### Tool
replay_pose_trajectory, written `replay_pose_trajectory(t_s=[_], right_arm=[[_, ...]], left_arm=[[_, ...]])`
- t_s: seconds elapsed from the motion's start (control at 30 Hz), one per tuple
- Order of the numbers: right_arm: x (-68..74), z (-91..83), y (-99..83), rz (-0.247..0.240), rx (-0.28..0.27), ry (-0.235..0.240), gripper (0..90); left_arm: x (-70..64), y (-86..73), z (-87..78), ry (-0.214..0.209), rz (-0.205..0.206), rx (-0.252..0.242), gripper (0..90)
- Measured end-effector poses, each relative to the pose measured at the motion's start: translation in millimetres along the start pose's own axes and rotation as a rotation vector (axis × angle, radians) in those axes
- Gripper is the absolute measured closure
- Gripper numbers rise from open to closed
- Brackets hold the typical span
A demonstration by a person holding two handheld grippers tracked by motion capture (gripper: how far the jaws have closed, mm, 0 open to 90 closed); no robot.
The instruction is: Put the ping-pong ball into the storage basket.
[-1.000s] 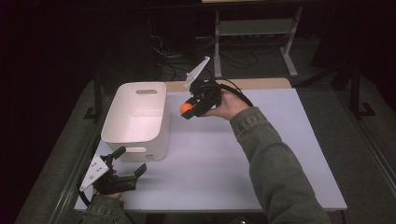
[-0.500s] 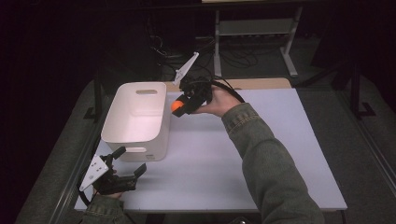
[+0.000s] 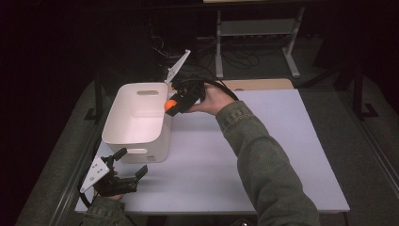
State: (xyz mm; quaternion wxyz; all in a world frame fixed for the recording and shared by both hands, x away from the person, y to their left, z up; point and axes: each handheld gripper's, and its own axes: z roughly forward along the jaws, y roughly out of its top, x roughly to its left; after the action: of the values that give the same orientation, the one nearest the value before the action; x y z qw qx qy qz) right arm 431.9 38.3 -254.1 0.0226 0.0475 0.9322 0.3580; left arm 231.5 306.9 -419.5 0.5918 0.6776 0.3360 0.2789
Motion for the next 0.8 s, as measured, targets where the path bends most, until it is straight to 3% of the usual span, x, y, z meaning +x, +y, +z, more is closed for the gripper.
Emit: replay_pose_trajectory(t_s=[0.8], right_arm=[[-4.9, 23.7, 28.2, -0.036, 0.004, 0.038, 49.8]], left_arm=[[0.2, -0.2, 0.8, 0.0, -0.001, 0.009, 1.7]])
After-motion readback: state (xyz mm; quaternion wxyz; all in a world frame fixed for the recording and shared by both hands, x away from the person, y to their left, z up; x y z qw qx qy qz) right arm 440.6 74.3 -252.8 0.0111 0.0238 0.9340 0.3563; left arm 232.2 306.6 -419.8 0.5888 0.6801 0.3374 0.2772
